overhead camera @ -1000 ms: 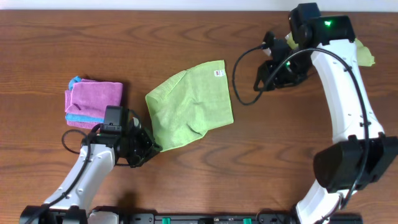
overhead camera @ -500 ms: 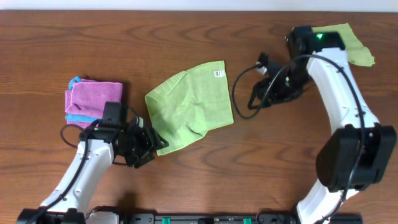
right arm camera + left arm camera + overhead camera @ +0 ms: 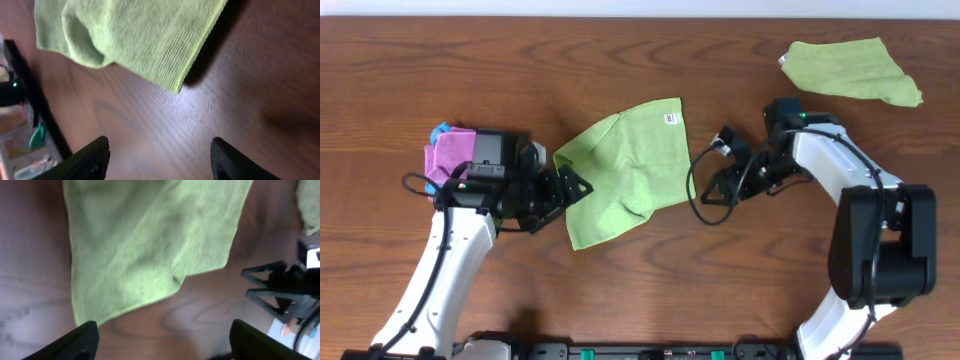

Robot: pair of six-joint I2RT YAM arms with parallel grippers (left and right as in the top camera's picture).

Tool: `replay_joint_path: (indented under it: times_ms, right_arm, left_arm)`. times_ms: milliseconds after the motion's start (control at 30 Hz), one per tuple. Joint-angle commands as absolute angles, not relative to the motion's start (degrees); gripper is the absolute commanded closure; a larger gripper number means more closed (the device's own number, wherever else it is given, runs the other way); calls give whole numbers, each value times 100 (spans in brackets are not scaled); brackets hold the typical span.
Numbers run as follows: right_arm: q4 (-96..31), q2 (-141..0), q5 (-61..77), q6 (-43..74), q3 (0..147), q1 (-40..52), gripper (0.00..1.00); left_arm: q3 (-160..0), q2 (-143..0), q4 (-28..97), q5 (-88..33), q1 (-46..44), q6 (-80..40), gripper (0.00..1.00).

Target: Fold the cloth

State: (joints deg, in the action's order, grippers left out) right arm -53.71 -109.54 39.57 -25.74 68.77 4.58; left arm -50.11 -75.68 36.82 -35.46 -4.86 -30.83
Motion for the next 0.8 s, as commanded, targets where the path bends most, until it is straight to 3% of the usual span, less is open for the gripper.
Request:
replay_joint_path:
  times_ms: [0,300,767]
  right_arm:
    - [-5035,-10886,4364,-2346,6700,604,35]
    - [-3903,-10908,4123,-1680,6652,1022,36]
    - [-3802,-11544,3883,-1629,6652,1098,41]
  left_arm:
    - [-5124,-7590,3426,-3389,-451,-3148,12]
    - [-5124,-7824,2596,-3474,-451,-3691,5]
    - [-5124,-7824,2561,-3588,-451,-3691,4]
